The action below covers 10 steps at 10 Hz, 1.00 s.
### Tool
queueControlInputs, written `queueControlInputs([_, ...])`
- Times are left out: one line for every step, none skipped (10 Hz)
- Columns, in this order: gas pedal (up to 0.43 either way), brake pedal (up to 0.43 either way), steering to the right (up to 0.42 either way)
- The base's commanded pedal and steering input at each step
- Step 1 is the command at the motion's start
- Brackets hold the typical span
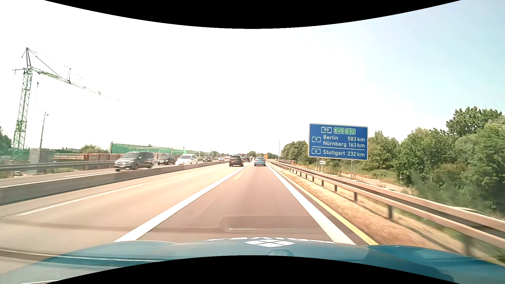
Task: Follow the waypoints while adhering to traffic rules and regulations
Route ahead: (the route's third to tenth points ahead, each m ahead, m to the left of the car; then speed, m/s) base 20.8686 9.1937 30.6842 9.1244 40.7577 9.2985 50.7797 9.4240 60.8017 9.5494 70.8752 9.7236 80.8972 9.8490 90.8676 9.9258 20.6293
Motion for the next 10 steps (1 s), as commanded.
queueControlInputs([0.118, 0.000, -0.001])
queueControlInputs([0.118, 0.000, 0.000])
queueControlInputs([0.118, 0.000, 0.000])
queueControlInputs([0.118, 0.000, 0.000])
queueControlInputs([0.118, 0.000, 0.001])
queueControlInputs([0.118, 0.000, 0.001])
queueControlInputs([0.118, 0.000, 0.001])
queueControlInputs([0.118, 0.000, 0.000])
queueControlInputs([0.118, 0.000, -0.001])
queueControlInputs([0.118, 0.000, -0.001])
